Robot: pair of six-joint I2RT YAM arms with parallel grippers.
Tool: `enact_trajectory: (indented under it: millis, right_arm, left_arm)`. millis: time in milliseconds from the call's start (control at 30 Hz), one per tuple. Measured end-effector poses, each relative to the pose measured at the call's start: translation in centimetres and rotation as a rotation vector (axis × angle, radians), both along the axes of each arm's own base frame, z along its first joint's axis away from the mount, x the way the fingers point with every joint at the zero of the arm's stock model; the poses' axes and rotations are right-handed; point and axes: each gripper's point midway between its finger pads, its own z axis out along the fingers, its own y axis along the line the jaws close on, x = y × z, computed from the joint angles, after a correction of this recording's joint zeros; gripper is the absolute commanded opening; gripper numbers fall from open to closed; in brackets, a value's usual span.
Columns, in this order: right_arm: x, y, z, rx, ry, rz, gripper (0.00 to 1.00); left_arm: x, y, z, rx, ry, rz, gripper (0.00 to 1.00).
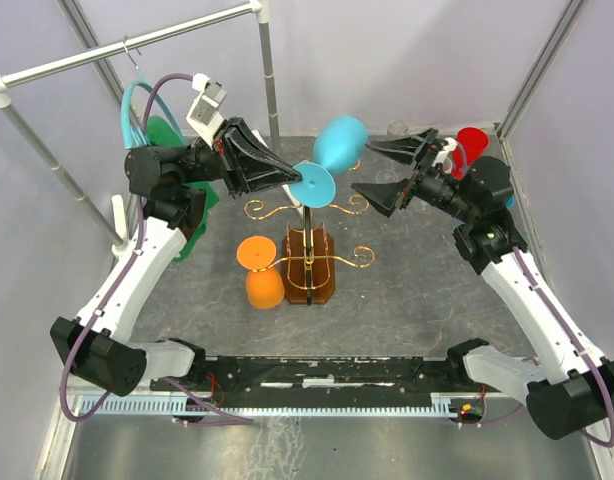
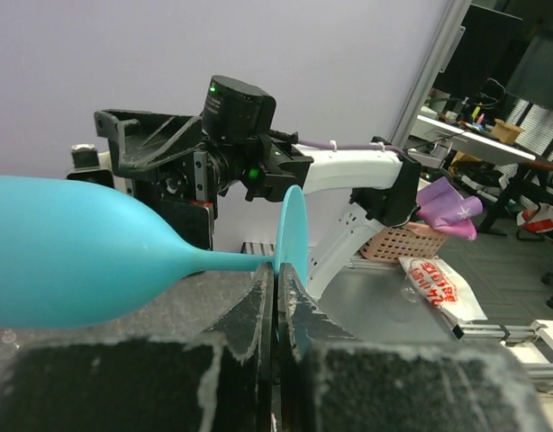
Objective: Take the wine glass off the wine glass rack
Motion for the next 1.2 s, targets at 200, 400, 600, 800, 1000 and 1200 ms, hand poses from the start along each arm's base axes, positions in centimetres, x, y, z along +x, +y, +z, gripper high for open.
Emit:
enact_trajectory:
  millis: [200, 400, 600, 800, 1000, 1200]
  right_arm:
    - [0.8, 4.0, -0.9, 0.002, 0.027, 0.044, 0.97]
    - [2.9, 7.1, -1.9, 0.038, 0.040, 0.044, 0.95]
    - [4.1, 8.4, -0.8, 0.090, 0.011, 0.024, 0.95]
    - [4.7, 8.7, -0.4, 0.097, 0.004, 0.010, 0.87]
    - [4.8, 8.7, -0.1, 0.105, -0.005, 0.003, 0.85]
    - [4.7, 8.8, -0.3, 0.096, -0.014, -0.006, 0.83]
  left_arm:
    - [-0.7, -0.5, -0.3, 0.011, 0.002, -0.030, 0.03]
    - [-0.3, -0.6, -0.8, 0.030, 0.025, -0.028, 0.03]
    - [-0.2, -0.9, -1.3, 0.046, 0.033, -0.031, 0.03]
    - [-0.1, -0.9, -1.4, 0.046, 0.024, -0.027, 0.03]
    - [-0.2, -0.9, -1.4, 0.046, 0.012, -0.021, 0.37]
    - [-1.0, -0.6, -1.9, 0.059, -0.002, -0.007, 0.58]
